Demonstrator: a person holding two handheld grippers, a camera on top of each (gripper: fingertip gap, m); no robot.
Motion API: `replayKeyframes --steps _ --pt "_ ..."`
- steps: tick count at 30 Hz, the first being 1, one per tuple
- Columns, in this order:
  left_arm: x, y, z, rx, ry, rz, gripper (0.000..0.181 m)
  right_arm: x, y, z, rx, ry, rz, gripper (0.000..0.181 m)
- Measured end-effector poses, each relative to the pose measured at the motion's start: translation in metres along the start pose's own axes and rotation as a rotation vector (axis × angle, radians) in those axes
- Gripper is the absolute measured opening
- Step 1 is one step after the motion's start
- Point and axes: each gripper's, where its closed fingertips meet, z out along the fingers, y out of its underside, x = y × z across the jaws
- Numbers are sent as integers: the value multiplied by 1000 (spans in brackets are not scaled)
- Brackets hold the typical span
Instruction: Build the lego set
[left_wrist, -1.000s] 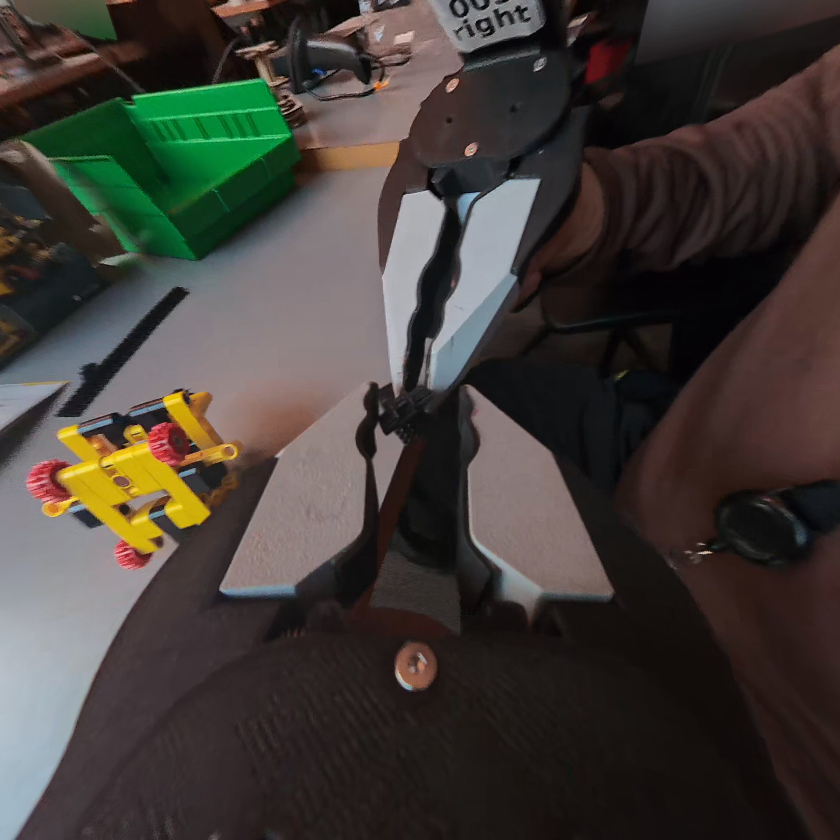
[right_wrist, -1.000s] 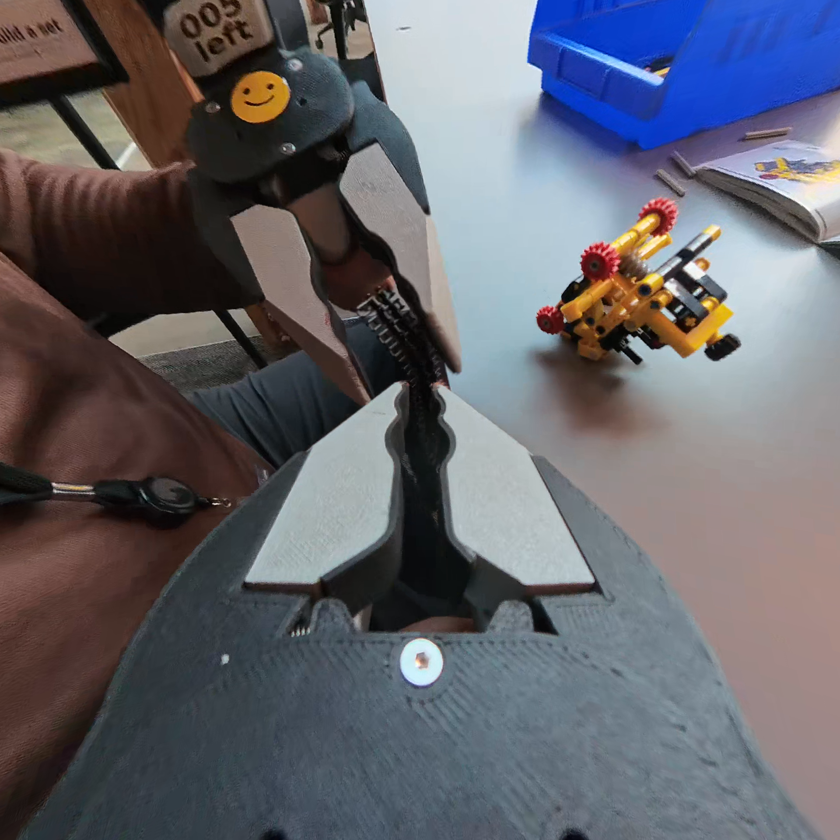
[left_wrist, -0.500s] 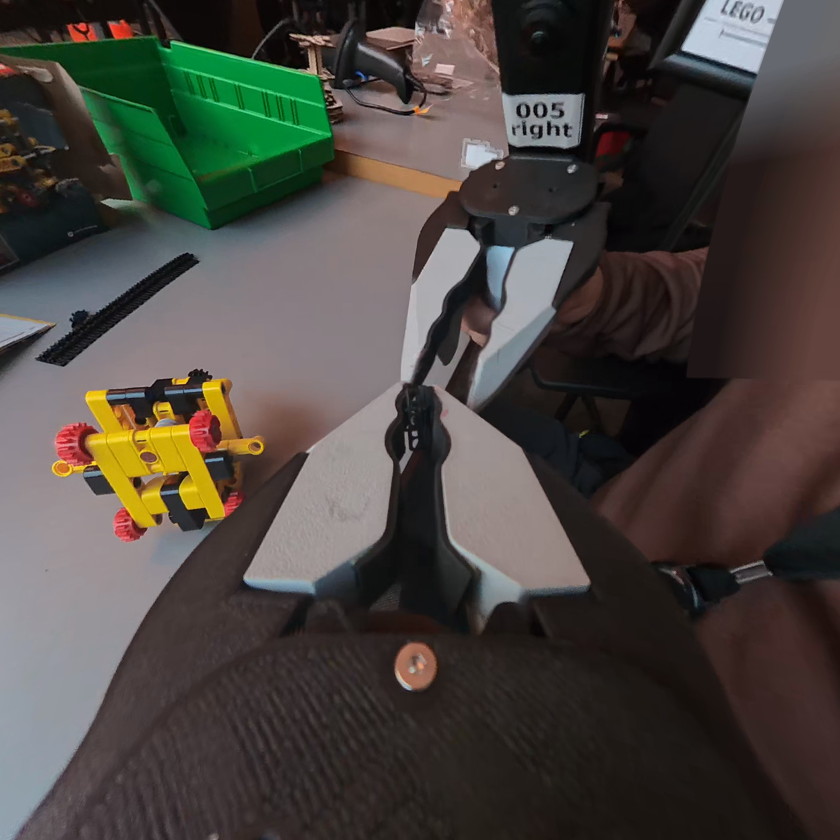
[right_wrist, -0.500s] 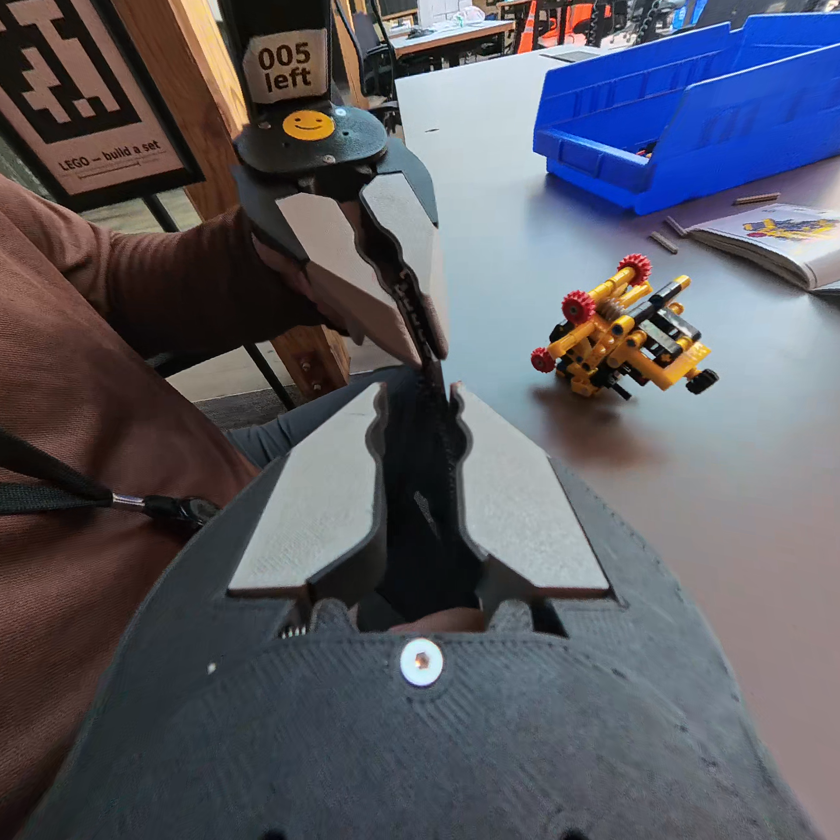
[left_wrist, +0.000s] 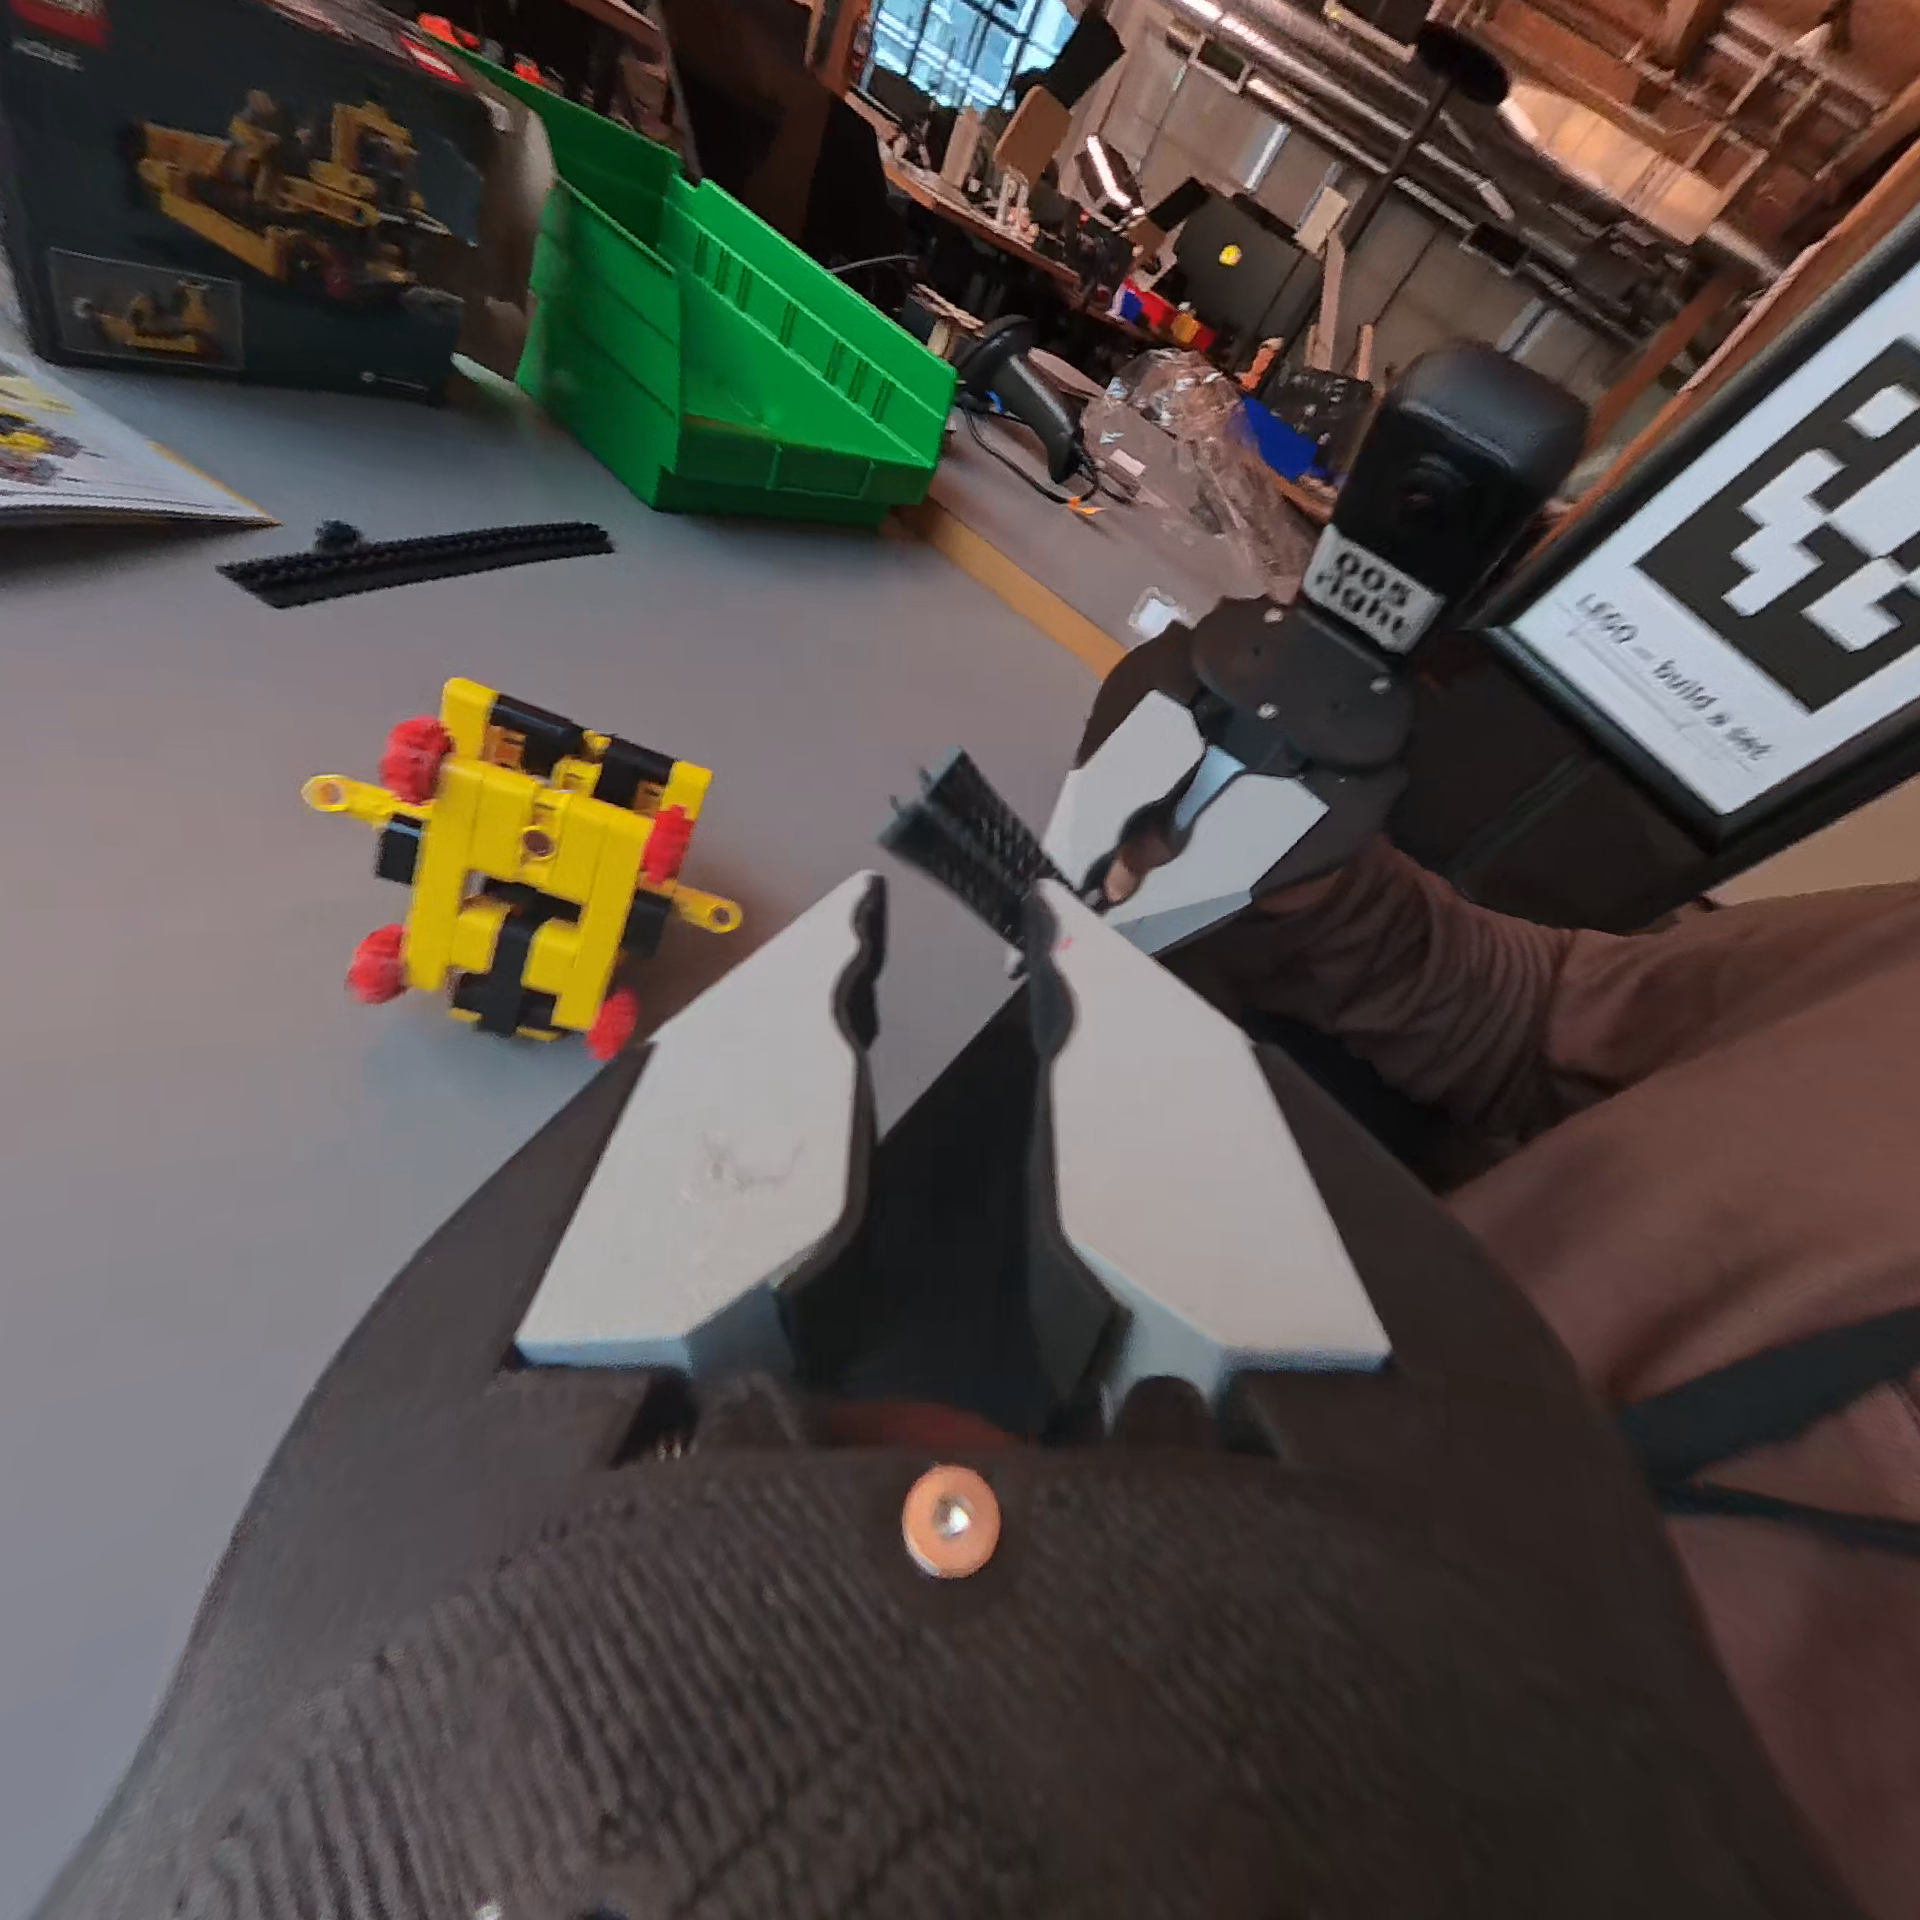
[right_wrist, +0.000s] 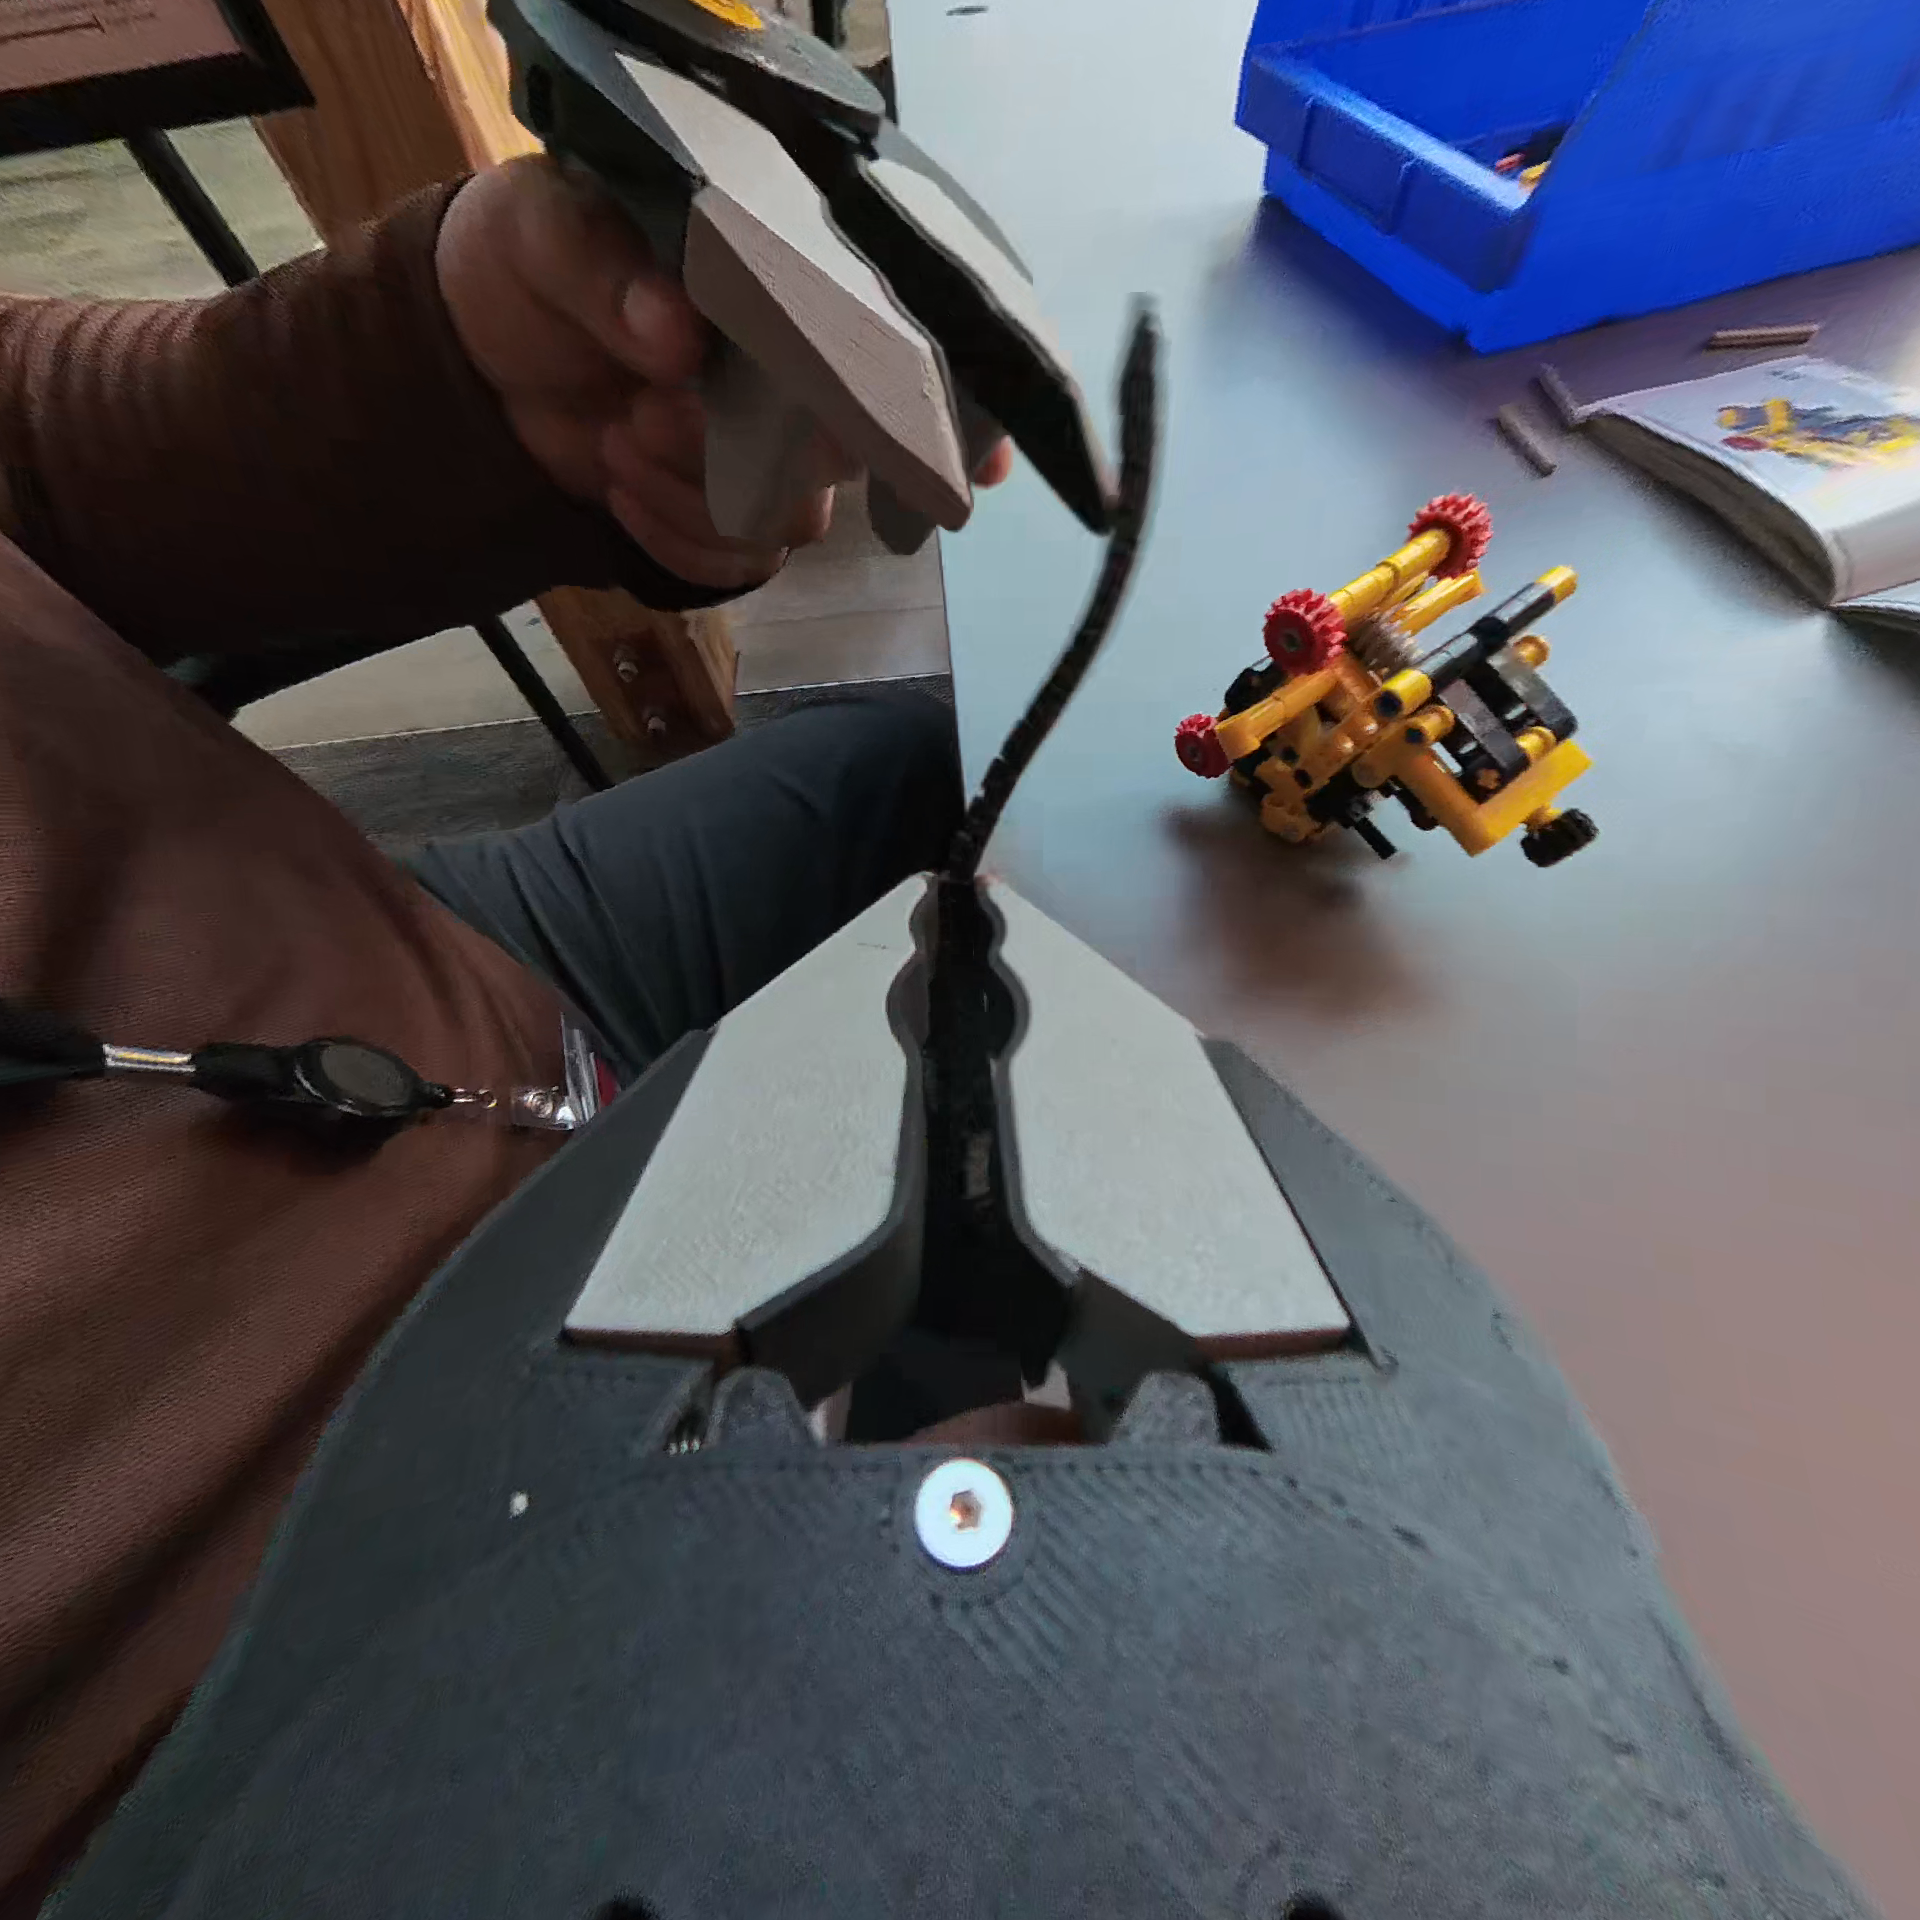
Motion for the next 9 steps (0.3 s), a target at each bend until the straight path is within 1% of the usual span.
replayKeyframes --steps 2,3,4,6,8,9 --pt "-11 -1 -12 -13 -80 73 44 2 -2 2 -24 -35 30 3" --pt "-14 -2 -18 -26 -123 135 49 2 -2 3 -35 -55 40 2" --pt "-16 -3 -24 -40 -169 214 48 3 -2 3 -51 -74 46 2" --pt "-14 0 -28 -101 -243 430 47 3 1 5 -96 -108 39 2" --pt "-9 6 -25 -188 -306 673 47 -2 2 6 -129 -169 23 2" --pt "-4 12 -19 -241 -313 791 48 -4 1 6 -139 -201 24 2"
